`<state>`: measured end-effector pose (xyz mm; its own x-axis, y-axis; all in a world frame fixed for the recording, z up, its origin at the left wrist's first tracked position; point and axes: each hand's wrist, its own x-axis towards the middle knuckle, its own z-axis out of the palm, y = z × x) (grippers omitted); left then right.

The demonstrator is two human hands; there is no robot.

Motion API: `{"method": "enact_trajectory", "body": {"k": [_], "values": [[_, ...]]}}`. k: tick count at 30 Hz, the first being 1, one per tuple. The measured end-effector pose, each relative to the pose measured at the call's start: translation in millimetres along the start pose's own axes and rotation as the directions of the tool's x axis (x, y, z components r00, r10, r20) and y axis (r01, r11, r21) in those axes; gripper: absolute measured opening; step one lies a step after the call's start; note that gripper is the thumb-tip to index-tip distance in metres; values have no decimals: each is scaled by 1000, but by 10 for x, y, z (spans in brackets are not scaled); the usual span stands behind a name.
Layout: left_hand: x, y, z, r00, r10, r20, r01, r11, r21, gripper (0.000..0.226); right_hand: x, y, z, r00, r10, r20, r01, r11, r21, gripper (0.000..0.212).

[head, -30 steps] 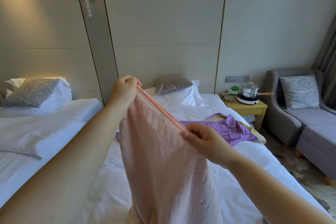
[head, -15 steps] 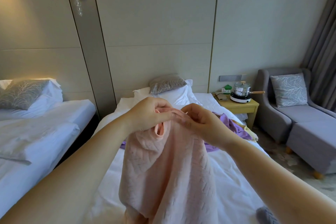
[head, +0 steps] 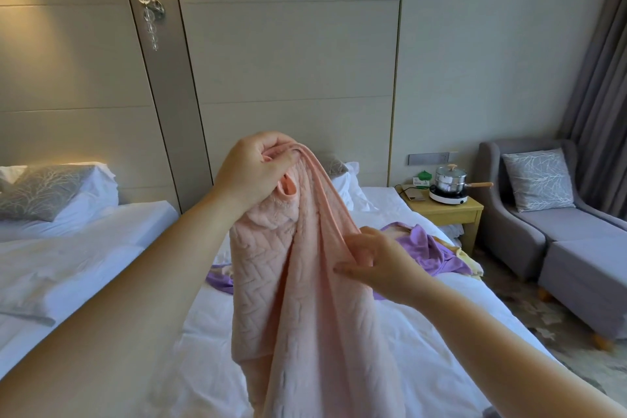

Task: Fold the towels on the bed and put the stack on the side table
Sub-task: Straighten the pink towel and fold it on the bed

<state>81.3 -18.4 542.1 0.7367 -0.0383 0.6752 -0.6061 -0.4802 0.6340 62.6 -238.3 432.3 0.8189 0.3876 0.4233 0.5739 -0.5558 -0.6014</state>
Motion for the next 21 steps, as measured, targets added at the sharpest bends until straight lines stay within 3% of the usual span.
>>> {"method": "enact_trajectory", "body": {"k": [5,9,11,13,14,16,19,21], "values": [[-26,-125,-207,987,-120,-105,130,987,92,20,-31,0,-175,992,71,-108,-39,960,276,15],[-165,-254,-227,956,-265,-126,291,913,287,18,39,-91,-279,987,45,-156,-1,963,269,10],[-257,-287,-178,951,-308,34,295,933,205,10,93,-141,-265,994,6,-105,19,970,242,10],[-377,-250,-49,891,-301,339,316,949,14,37,140,-185,-219,999,-30,-36,38,972,230,8],[-428,-245,36,856,-263,445,293,956,1,53,156,-215,-195,999,-47,0,46,973,228,7],[-505,-221,200,804,-202,559,238,971,10,69,176,-272,-164,994,-81,79,59,966,250,8],[-549,-261,346,742,-173,648,249,968,-27,46,164,-305,-181,985,-101,140,56,954,294,18],[-573,-263,388,730,-198,655,217,975,53,35,131,-281,-219,986,-83,144,41,960,278,20]]}}
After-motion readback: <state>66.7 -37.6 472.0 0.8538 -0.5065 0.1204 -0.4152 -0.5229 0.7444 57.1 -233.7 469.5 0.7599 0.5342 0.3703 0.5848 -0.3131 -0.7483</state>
